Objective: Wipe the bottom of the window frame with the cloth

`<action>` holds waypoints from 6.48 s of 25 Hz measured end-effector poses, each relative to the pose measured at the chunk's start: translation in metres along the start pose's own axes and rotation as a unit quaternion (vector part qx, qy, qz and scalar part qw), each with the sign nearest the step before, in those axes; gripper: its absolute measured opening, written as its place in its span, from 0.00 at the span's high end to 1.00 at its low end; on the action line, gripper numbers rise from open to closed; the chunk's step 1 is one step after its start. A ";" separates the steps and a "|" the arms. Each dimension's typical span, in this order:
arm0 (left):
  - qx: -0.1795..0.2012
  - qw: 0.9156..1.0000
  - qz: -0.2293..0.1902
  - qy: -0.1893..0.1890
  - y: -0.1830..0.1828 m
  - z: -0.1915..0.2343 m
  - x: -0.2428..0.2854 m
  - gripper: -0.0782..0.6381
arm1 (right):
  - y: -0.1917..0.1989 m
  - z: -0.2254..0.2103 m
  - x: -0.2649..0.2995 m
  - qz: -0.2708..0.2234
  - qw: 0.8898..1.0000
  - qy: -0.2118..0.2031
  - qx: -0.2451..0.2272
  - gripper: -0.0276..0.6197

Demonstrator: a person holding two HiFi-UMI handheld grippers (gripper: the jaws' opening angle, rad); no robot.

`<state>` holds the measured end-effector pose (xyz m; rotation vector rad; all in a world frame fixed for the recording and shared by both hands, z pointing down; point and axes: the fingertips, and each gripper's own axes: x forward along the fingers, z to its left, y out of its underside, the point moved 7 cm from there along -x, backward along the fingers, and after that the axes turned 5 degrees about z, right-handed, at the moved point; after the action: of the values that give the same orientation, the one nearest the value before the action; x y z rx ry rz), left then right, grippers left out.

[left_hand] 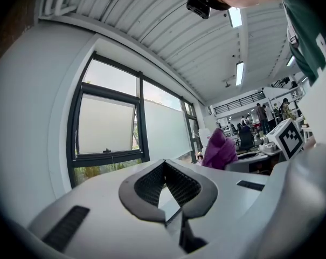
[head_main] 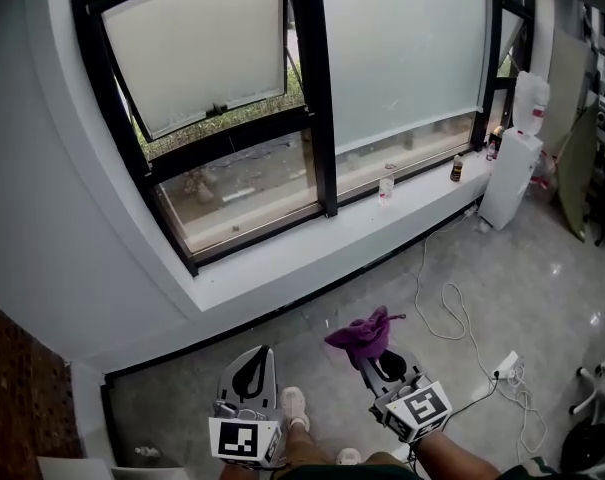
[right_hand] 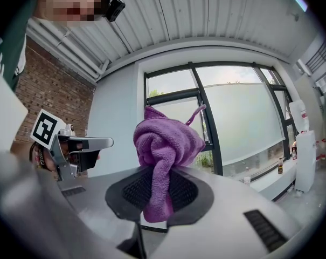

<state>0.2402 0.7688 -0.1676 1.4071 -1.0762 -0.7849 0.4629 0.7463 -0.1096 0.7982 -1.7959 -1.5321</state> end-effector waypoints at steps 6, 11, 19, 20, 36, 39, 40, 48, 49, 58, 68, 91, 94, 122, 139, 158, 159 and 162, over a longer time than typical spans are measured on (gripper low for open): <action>0.007 1.000 -0.018 0.003 0.003 0.025 0.026 0.88 | 0.000 -0.009 0.031 -0.009 1.000 -0.001 -0.008 0.85; 0.014 0.999 -0.028 0.009 0.013 0.066 0.068 0.88 | 0.001 -0.020 0.090 -0.019 1.000 -0.002 -0.018 0.85; 0.026 0.998 -0.048 0.030 0.020 0.211 0.225 0.88 | -0.015 -0.057 0.272 -0.020 0.999 0.015 -0.032 0.85; 0.026 0.998 -0.050 0.033 0.016 0.232 0.249 0.88 | -0.021 -0.062 0.301 -0.018 0.999 0.017 -0.034 0.85; 0.012 0.997 -0.036 0.063 -0.002 0.457 0.476 0.88 | -0.069 -0.119 0.590 0.021 0.998 0.047 -0.024 0.85; 0.005 0.998 -0.034 0.060 0.003 0.469 0.491 0.88 | -0.064 -0.126 0.609 0.021 0.999 0.039 -0.020 0.85; 0.004 0.998 -0.031 0.059 0.004 0.472 0.495 0.88 | -0.063 -0.128 0.615 0.021 0.999 0.036 -0.019 0.85; -0.001 1.000 0.000 0.022 0.023 0.495 0.526 0.88 | -0.051 -0.156 0.670 0.039 0.999 -0.008 -0.011 0.85; -0.002 1.000 0.006 0.015 0.027 0.498 0.528 0.88 | -0.048 -0.159 0.677 0.043 0.999 -0.014 -0.011 0.85; -0.007 0.999 0.035 -0.021 0.037 0.502 0.546 0.88 | -0.043 -0.187 0.708 0.042 0.998 -0.045 -0.004 0.85; -0.015 0.999 0.034 -0.022 0.040 0.520 0.539 0.88 | -0.051 -0.162 0.722 0.049 0.998 -0.039 -0.014 0.85; -0.061 0.985 0.093 -0.129 0.197 0.610 0.505 0.88 | 0.058 -0.048 0.855 0.099 0.976 -0.194 -0.007 0.85; -0.069 0.976 0.110 -0.172 0.231 0.619 0.502 0.88 | 0.092 -0.037 0.877 0.116 0.964 -0.238 0.009 0.85; -0.139 0.949 0.185 -0.214 0.540 0.671 0.494 0.88 | 0.441 0.036 1.014 0.272 0.935 -0.228 0.030 0.85; -0.145 0.939 0.211 -0.230 0.593 0.682 0.498 0.88 | 0.525 0.067 1.042 0.333 0.904 -0.267 0.018 0.85; -0.159 0.932 0.238 -0.224 0.605 0.680 0.501 0.88 | 0.537 0.062 1.058 0.396 0.882 -0.254 -0.031 0.85; -0.160 0.931 0.239 -0.223 0.606 0.679 0.501 0.88 | 0.538 0.061 1.057 0.400 0.880 -0.254 -0.033 0.85; -0.166 0.929 0.240 -0.225 0.608 0.678 0.501 0.88 | 0.539 0.055 1.056 0.410 0.874 -0.258 -0.044 0.85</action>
<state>-0.3063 0.0887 0.3975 0.6413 -1.4846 -0.8920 -0.2499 0.0228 0.5041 -0.4627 -2.0111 -1.2586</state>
